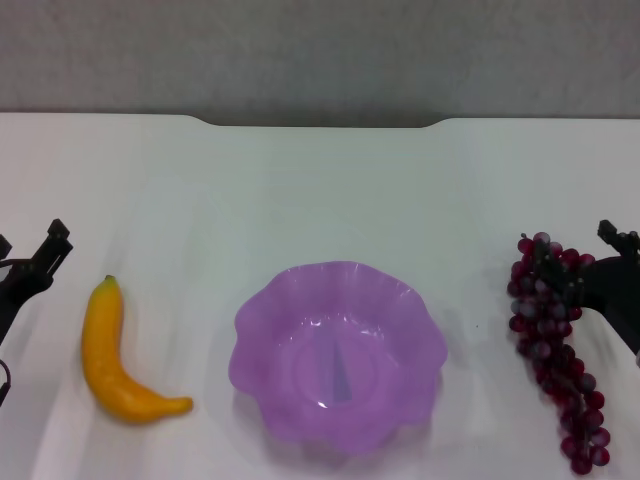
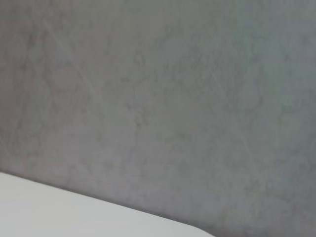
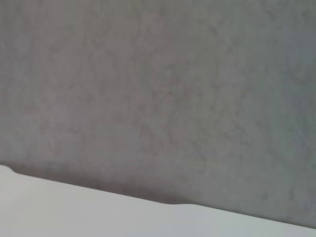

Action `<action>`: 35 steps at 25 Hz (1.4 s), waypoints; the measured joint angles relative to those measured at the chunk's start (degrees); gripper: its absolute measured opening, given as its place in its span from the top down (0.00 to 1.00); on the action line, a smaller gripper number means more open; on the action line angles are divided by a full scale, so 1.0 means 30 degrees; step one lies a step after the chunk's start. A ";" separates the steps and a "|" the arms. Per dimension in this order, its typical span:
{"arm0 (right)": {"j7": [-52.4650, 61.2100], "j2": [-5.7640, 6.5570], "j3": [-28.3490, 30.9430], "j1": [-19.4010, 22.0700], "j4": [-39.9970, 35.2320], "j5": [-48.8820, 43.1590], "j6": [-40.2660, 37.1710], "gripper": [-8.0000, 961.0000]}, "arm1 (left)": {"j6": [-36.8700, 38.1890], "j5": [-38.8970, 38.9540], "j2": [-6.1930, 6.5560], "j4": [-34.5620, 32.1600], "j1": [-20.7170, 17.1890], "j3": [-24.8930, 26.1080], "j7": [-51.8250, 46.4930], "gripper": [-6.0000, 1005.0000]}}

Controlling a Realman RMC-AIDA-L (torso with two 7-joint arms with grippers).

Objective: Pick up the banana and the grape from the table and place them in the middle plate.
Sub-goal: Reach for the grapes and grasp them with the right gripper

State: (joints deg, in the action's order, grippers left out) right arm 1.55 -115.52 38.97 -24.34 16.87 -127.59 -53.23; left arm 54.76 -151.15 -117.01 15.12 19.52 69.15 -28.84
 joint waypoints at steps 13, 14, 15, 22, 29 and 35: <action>0.0270 0.0041 0.0122 -0.0086 -0.0125 0.0891 0.0789 0.06 | -0.0285 0.1046 -0.0049 0.0124 -0.0068 -0.0034 0.2054 0.11; 0.0271 0.0042 0.0107 -0.0120 -0.0118 0.0892 0.0794 0.06 | -0.0358 0.1076 -0.0050 0.0122 -0.0050 -0.0037 0.2055 0.11; 0.0273 0.0042 0.0097 -0.0161 -0.0051 0.0895 0.0863 0.06 | -0.0436 0.1079 -0.0049 0.0090 -0.0008 -0.0073 0.2055 0.11; 0.0159 0.0410 0.0271 -0.0182 0.2529 0.0826 0.2816 0.06 | -0.0884 0.1054 -0.0014 -0.0045 -0.0118 -0.0171 0.2314 0.11; -0.0607 0.2557 0.2585 0.1450 0.7574 0.0712 0.7130 0.06 | -0.1241 0.1170 0.0078 -0.0071 -0.0193 -0.0033 0.2389 0.11; -0.6434 0.2468 0.9359 0.4052 1.4545 0.0687 1.6855 0.06 | -0.1278 0.1194 0.0093 -0.0094 -0.0197 -0.0032 0.2423 0.11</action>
State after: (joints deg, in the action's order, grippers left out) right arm -17.75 -108.12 67.05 -12.19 60.51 -125.53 -2.66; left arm 50.93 -147.57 -116.73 14.84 18.93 69.06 -21.57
